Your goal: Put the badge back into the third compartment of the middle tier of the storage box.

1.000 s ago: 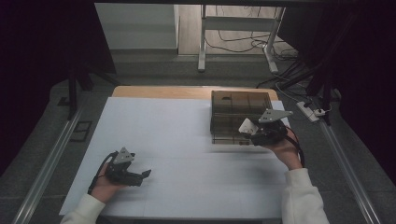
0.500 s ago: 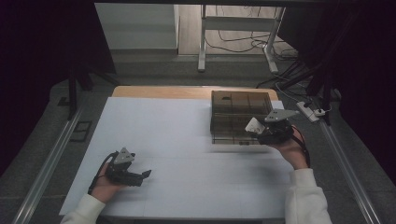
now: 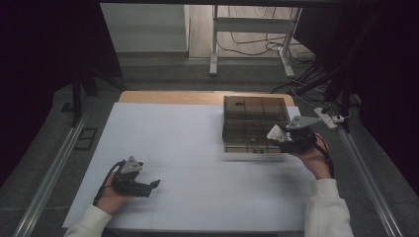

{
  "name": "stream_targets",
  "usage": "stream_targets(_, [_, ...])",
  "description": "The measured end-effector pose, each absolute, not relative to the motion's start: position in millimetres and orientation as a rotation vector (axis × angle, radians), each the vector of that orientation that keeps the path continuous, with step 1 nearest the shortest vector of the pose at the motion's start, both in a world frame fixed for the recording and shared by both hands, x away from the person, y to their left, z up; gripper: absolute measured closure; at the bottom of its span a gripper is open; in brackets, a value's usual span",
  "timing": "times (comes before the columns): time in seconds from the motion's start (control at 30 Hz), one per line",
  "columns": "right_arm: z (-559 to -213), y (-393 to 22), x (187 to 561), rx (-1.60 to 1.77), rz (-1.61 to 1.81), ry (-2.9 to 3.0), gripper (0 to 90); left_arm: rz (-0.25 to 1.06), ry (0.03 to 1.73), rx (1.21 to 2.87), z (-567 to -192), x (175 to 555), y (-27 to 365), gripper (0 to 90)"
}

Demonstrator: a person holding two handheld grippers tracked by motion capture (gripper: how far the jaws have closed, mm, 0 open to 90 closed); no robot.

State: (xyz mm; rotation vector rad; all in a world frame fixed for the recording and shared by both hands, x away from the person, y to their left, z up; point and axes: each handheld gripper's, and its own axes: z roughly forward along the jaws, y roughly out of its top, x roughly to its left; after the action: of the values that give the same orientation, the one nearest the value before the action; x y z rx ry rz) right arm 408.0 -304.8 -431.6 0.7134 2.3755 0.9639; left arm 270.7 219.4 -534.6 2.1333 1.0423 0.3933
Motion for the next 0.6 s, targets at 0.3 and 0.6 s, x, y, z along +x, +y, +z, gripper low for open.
stream_targets(0.3, [-438.9, -310.5, 412.7, 0.719, 0.931, 2.389, 33.0, 0.394, 1.044, 2.137, -535.1, 270.9, 219.2, 6.6])
stream_targets(0.6, [-440.5, -315.2, 414.4, 0.723, 0.914, 2.384, 33.0, 0.392, 1.045, 2.136, -535.3, 271.0, 219.3, 6.6])
